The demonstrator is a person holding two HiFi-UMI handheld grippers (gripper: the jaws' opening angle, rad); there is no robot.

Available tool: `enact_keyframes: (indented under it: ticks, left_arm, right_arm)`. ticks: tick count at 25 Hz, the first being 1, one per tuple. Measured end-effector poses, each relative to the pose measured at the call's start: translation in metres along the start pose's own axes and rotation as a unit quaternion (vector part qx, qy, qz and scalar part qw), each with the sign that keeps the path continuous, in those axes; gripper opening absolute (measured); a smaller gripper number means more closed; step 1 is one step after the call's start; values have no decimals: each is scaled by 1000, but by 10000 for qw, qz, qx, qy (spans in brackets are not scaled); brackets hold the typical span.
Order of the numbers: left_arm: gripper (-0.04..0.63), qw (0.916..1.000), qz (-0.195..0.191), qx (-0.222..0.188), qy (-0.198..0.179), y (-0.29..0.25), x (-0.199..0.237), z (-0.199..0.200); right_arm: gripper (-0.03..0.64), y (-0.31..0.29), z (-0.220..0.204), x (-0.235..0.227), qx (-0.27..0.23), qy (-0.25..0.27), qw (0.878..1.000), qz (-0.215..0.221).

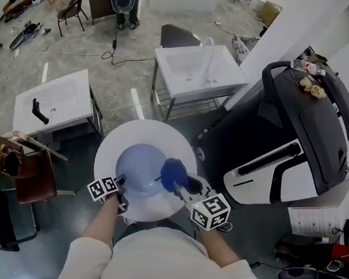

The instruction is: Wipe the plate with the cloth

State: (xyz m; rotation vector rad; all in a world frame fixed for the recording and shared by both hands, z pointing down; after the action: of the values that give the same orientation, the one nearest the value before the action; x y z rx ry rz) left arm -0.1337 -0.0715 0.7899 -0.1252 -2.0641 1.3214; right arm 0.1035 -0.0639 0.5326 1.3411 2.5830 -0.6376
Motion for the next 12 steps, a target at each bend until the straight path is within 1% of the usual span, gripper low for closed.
enact_keyframes:
  ticks: [2, 4, 7, 12]
  left_arm:
    - [143, 10000, -35, -28, 35, 2, -1, 1]
    - [146, 10000, -10, -69, -9, 5, -1, 2]
    - [166, 9999, -13, -100, -9, 10, 3, 2]
    - [166, 9996, -103, -279, -22, 22, 5, 8]
  right_arm:
    - [94, -1, 0, 1, -4, -6, 10000, 22]
    - [94, -1, 1, 1, -17, -9, 10000, 53]
    - [94, -2, 2, 0, -36, -7, 10000, 91]
    - [94, -6, 2, 4, -70, -1, 9999, 138]
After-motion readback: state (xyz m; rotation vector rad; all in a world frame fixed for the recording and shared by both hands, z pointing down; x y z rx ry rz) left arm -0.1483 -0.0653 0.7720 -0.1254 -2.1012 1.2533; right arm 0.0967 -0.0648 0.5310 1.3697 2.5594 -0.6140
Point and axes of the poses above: the fingertips, and each gripper's own axes: y backward along the fingers, x to its left, z out of its top, the point moved 3 cm from there along y, backward along the fingers, and after that the axes turned 13 degrees about z, right-handed, at the moved point
